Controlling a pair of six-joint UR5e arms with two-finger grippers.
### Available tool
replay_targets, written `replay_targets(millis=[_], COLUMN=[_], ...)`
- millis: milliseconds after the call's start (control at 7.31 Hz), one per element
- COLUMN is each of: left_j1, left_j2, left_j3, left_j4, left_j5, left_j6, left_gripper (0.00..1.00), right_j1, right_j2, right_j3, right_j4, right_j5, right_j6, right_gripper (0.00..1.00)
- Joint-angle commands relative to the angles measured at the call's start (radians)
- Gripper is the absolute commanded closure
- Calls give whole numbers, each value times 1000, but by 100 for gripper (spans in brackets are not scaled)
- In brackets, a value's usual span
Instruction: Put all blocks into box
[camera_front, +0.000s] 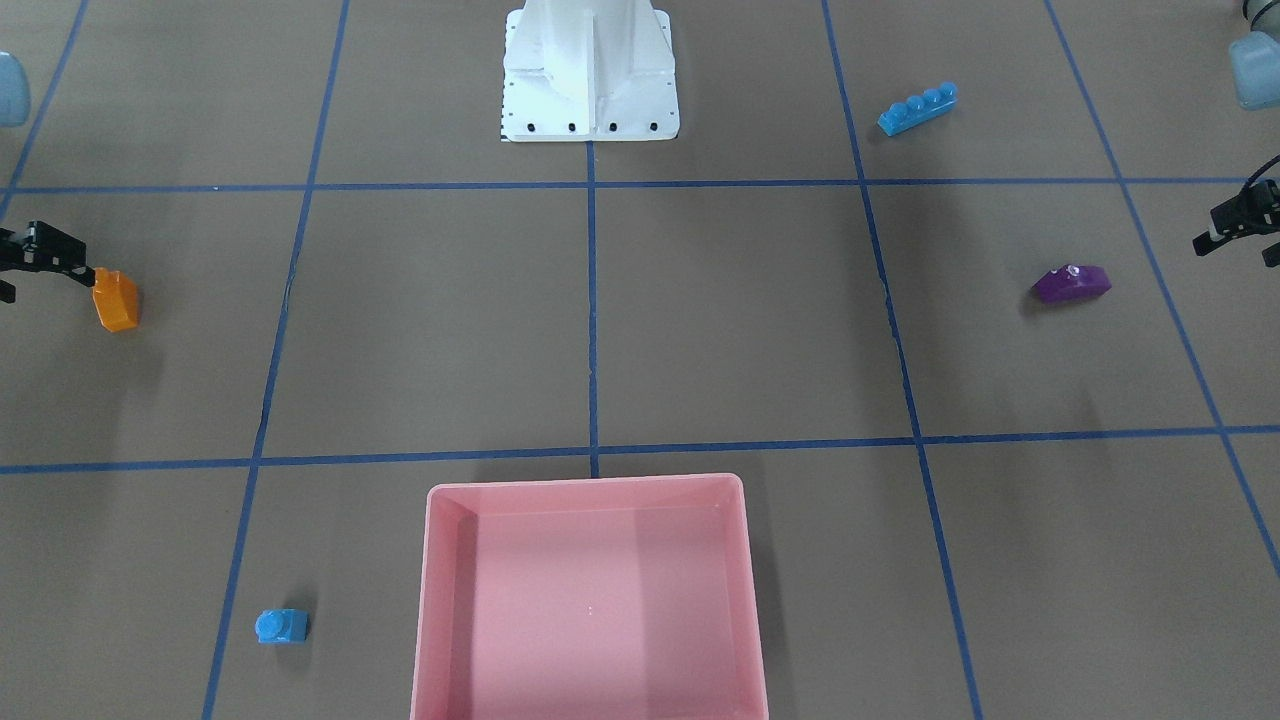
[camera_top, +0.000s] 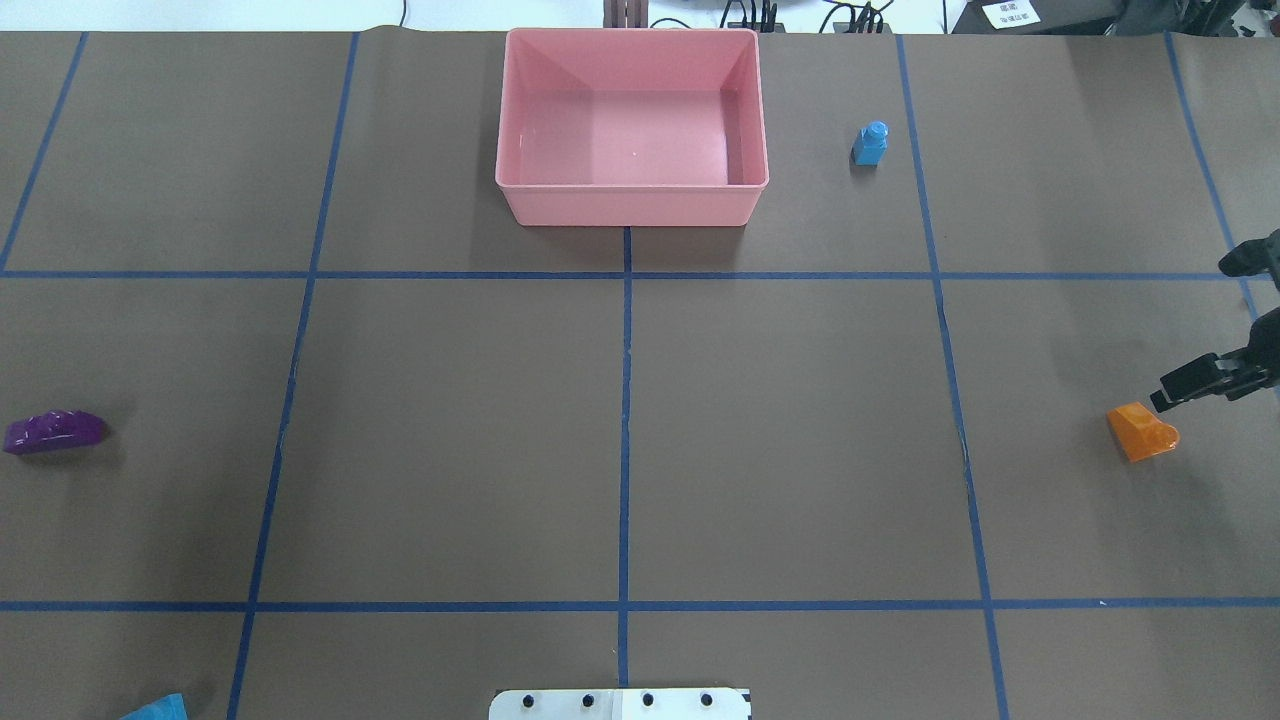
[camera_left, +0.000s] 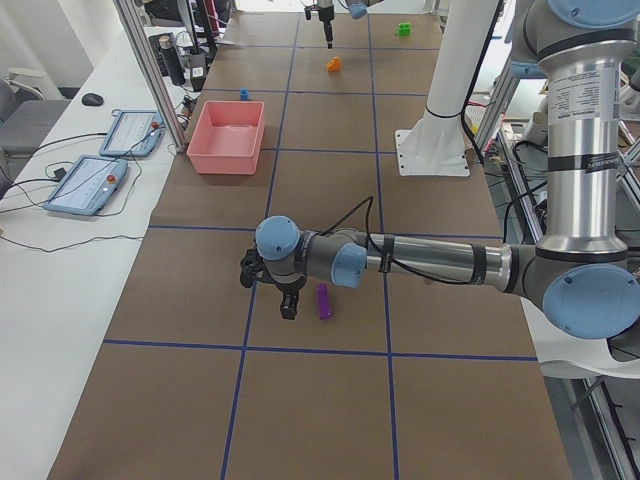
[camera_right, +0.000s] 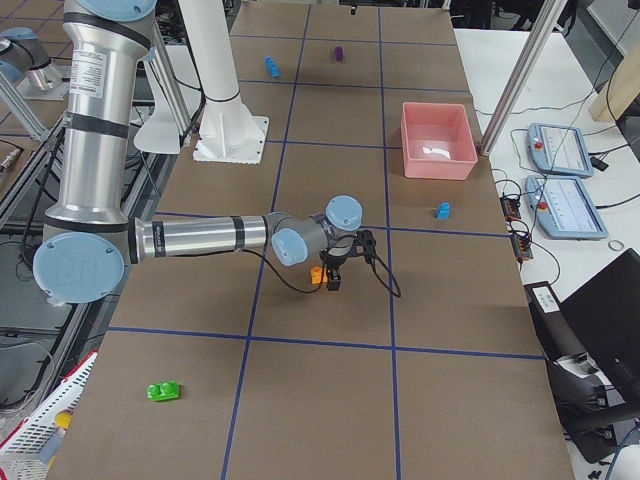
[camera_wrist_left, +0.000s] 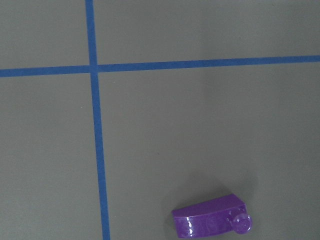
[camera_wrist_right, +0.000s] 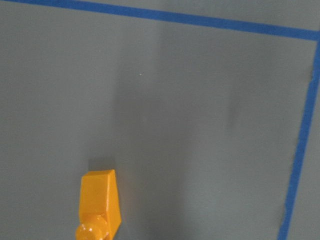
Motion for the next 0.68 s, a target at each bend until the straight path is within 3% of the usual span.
replay_targets(millis=[0,410,547], left_j1=[1,1,1], left_j2=[-1,-3,-3], left_j3=[-4,-1,-1], left_j4=[-1,-1,-1], left_j5=[0,0,0], left_j6=[-2,-3,-5], left_gripper=[0,0,0], right_j1=[-58,-111,-111], right_j2=[1,21,15], right_j3=[-21,-39,-42], right_j4=[30,32,30], right_j5=[-21,-29,-29], right_j6=[38,75,73], right_gripper=[0,3,31])
